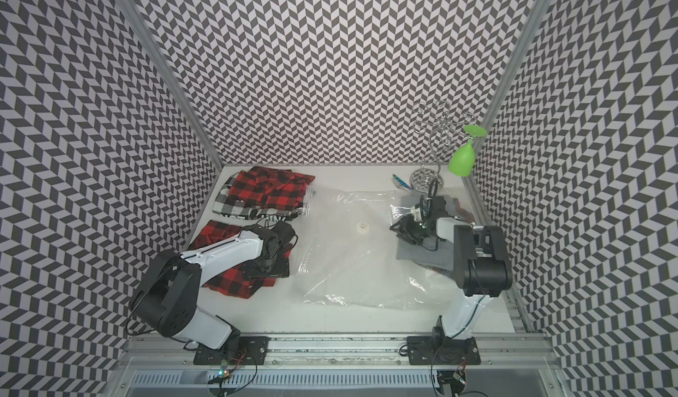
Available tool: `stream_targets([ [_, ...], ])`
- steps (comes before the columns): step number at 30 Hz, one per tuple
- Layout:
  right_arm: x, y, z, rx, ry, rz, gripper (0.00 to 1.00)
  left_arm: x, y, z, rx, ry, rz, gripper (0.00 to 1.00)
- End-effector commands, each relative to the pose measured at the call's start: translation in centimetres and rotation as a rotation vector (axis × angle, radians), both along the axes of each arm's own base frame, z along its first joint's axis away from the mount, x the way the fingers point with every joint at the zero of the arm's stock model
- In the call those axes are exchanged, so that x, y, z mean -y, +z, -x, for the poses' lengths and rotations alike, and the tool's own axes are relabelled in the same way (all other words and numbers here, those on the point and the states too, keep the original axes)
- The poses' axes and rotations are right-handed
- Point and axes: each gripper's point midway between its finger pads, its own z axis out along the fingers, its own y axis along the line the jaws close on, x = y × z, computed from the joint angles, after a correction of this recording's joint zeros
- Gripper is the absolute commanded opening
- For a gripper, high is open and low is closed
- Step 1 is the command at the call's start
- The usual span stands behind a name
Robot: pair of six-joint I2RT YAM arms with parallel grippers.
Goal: Take the shirt out of the vacuum bag
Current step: Pick up the shirt from the center of the board.
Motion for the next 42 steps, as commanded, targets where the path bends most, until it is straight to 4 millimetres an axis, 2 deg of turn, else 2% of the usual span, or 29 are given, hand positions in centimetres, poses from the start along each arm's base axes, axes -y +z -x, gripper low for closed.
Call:
stream_targets([
  [1,0.5,-0.1,-1.0,0.032,-0.003,0.016,0.47,-0.5,0.1,-1.1,0.014,0.010,0.013,0.99],
  [7,0.5,-0.1,-0.9,0.033,0.002,0.012,0.47,-0.5,2.0,-3.4,0.072,-0.001,0.027,0.99],
  [11,0.4,0.0,-0.8,0.036,0.004,0.007,0.47,-1.0,1.8,-3.7,0.057,0.003,0.035,0.99],
  [15,0.5,0.0,-0.8,0.036,0.005,0.008,0.47,-0.7,2.5,-4.3,0.074,-0.004,0.057,0.99],
  [21,0.5,-0.1,-0.7,0.036,0.006,0.012,0.47,-2.2,2.5,-4.6,0.074,0.022,0.045,0.99],
  [23,0.6,-0.1,-0.7,0.037,0.006,0.014,0.47,-2.3,2.3,-4.8,0.072,0.023,0.059,0.99],
  [29,0.6,-0.1,-0.8,0.036,0.004,0.012,0.47,-2.1,0.0,-5.7,0.027,0.031,0.112,0.99],
  [32,0.6,0.1,-0.9,0.041,0.006,0.011,0.47,-1.6,-1.4,-5.9,0.004,0.024,0.137,0.89],
  [38,0.8,0.1,-0.8,0.043,0.002,0.011,0.47,-1.1,-1.8,-5.9,0.009,0.023,0.178,0.45],
  [42,0.9,0.1,-0.8,0.041,-0.002,0.008,0.47,-0.9,-1.4,-5.9,0.016,0.019,0.194,0.26],
])
